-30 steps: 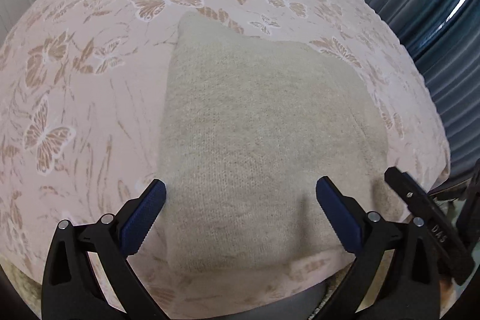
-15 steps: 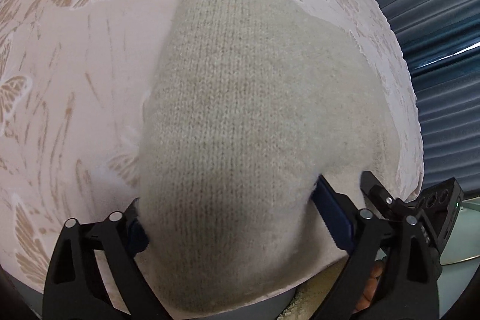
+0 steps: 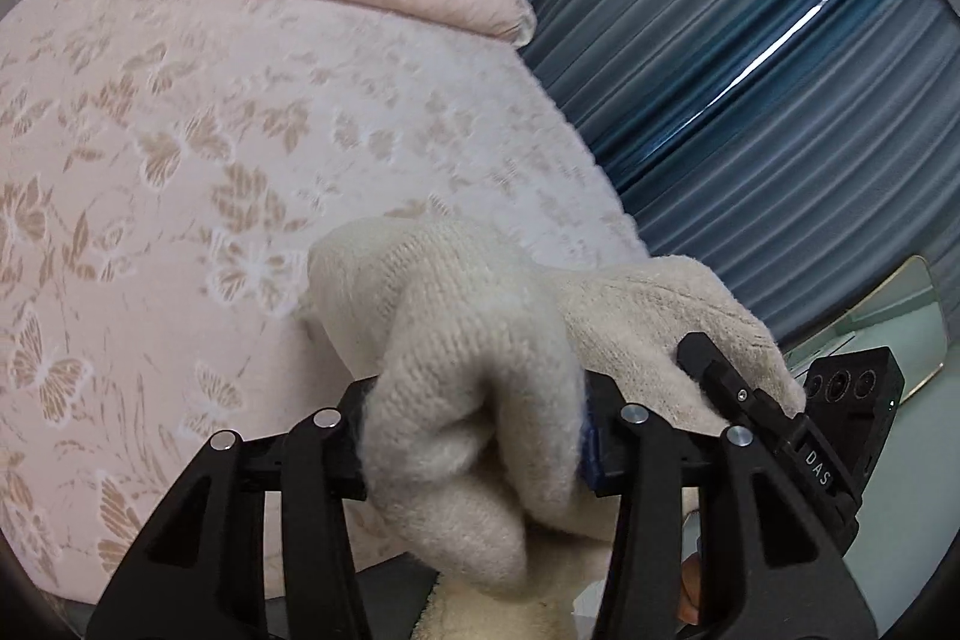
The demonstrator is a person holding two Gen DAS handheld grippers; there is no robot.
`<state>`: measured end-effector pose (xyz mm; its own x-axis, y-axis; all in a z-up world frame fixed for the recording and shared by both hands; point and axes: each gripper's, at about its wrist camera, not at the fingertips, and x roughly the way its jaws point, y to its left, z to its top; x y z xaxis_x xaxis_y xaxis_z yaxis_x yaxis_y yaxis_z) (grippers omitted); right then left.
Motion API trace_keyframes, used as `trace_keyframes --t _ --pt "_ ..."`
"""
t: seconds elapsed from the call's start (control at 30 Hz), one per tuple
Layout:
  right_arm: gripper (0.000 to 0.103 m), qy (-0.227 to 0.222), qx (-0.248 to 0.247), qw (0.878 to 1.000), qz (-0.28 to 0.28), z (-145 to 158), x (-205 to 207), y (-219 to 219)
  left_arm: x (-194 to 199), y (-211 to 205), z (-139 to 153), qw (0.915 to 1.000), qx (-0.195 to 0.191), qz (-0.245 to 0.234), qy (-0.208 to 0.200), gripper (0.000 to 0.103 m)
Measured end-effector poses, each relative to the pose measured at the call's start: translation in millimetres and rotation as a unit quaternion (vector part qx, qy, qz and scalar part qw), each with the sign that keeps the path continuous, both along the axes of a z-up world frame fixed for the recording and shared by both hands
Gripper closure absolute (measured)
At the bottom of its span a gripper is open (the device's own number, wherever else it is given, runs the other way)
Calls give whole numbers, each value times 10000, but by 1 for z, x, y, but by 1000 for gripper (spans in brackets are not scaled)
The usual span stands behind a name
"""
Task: Fold small clothes
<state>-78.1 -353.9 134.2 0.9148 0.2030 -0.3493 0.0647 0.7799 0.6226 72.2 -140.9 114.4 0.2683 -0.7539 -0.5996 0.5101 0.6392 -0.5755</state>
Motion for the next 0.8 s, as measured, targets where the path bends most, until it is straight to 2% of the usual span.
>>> trace_keyframes --t 0.1,0.23,0.33,0.4,0.43,0.5,0.53,0.57,0.6,0.67,0.7,0.73,0.8 --pt "70 -676 -357 9969 170 54 -11 25 -15 24 58 9970 -343 2 -696 58" --pt "69 -1540 -566 9849 548 100 -11 67 -36 77 124 9844 -648 211 -1619 58" --pt "68 -1810 -483 9784 872 100 4 97 -43 123 148 9737 -704 418 -2127 56" --pt "66 -1680 -408 9799 995 79 20 117 -40 152 144 9692 -620 602 -2305 54" --pt "65 -1490 -394 9824 1059 62 29 128 -36 164 135 9691 -551 669 -2309 51" --pt "57 -790 -412 9905 1051 10 50 152 -20 186 98 9740 -379 743 -2107 37" --pt "54 -348 -319 9928 1098 -25 60 162 -10 195 70 9788 -257 776 -1876 20" --pt "49 151 -262 9936 1087 -66 68 171 0 205 36 9838 -105 839 -1582 8" --pt "49 712 -277 9918 1022 -109 73 176 10 216 -5 9867 159 1075 -1208 9" --pt "50 1985 -184 9758 895 -189 69 180 21 241 -87 9863 649 1492 -270 10" --pt "53 2316 -60 9690 854 -215 57 177 21 256 -125 9801 868 1776 203 12" --pt "53 2490 67 9651 808 -230 45 175 15 272 -154 9735 924 2009 573 17" --pt "52 2655 -91 9604 838 -239 33 173 -3 296 -183 9661 715 2321 879 17"
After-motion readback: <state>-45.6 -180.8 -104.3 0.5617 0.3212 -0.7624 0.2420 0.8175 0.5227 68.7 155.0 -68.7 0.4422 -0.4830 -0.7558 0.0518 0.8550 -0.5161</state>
